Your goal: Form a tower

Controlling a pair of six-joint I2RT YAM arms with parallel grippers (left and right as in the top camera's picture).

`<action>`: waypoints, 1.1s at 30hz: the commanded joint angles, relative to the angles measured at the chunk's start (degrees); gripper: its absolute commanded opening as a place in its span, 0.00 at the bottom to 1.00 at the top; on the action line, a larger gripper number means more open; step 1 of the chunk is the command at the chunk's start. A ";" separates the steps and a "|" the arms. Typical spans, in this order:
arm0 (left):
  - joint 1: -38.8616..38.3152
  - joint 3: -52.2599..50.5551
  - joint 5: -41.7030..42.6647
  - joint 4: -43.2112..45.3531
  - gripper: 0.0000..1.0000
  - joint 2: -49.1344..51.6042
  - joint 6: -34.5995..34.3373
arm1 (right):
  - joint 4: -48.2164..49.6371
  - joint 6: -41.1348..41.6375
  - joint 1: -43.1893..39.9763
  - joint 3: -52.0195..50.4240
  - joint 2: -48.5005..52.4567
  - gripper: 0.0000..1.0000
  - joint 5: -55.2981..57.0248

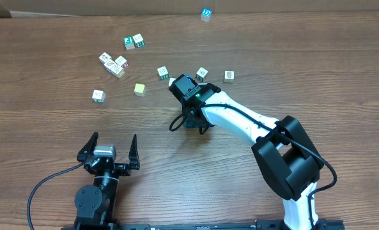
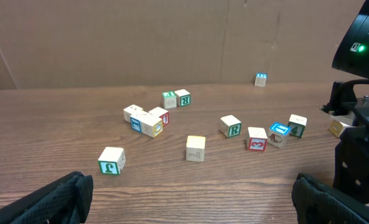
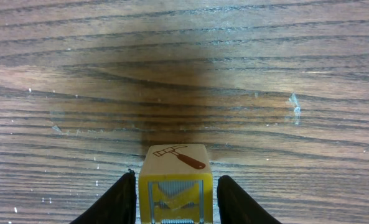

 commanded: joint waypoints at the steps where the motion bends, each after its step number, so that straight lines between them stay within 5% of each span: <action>1: 0.39 -0.22 0.66 0.13 1.00 -0.61 0.90 | 0.20 -0.17 0.33 -0.37 0.76 0.36 0.24; 33: 0.39 -0.22 0.66 0.13 0.99 -0.61 0.90 | 0.39 -2.97 0.33 -0.37 0.76 0.31 -0.26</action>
